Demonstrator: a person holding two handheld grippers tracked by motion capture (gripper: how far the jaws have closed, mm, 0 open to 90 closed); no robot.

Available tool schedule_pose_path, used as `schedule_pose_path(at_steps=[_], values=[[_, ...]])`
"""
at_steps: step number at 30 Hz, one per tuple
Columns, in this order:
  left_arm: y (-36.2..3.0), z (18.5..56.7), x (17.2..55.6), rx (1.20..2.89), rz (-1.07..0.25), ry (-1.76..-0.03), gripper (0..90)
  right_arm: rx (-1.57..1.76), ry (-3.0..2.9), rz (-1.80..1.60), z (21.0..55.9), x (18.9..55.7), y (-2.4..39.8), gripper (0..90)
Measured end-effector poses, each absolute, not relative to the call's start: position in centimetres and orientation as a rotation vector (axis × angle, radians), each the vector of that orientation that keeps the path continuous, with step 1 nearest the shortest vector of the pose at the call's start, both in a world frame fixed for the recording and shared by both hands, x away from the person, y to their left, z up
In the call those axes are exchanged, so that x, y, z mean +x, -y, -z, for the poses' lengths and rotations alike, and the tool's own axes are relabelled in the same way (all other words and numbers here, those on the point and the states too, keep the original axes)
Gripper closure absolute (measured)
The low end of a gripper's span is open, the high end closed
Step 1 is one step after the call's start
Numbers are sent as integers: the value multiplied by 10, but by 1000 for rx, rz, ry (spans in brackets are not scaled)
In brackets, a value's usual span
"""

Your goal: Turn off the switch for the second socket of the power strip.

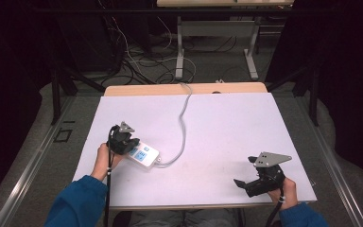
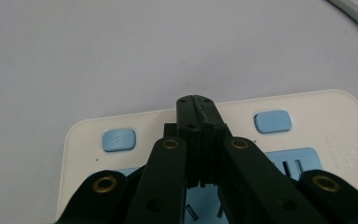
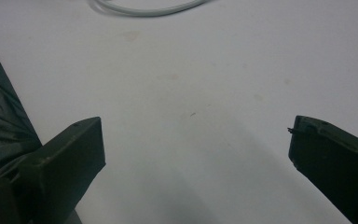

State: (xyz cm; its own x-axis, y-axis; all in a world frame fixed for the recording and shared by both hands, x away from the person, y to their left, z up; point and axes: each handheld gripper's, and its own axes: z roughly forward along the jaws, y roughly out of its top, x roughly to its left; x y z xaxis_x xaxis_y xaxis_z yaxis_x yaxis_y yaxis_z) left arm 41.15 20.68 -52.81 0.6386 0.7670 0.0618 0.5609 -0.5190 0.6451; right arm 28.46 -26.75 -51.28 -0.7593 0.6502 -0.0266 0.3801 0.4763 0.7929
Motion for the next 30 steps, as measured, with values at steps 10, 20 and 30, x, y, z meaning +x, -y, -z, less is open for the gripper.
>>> schedule_pose_path(at_steps=[10, 20, 30], values=[[-207, 528, 411, 2266, -454, -1033, 900, 872, -2411, -1166, 512, 284, 268, 29], [-207, 527, 412, 2278, -448, -1029, 900, 874, -2402, -1170, 512, 284, 267, 30], [-206, 527, 411, 2279, -450, -1032, 900, 876, -2400, -1169, 512, 284, 267, 30]])
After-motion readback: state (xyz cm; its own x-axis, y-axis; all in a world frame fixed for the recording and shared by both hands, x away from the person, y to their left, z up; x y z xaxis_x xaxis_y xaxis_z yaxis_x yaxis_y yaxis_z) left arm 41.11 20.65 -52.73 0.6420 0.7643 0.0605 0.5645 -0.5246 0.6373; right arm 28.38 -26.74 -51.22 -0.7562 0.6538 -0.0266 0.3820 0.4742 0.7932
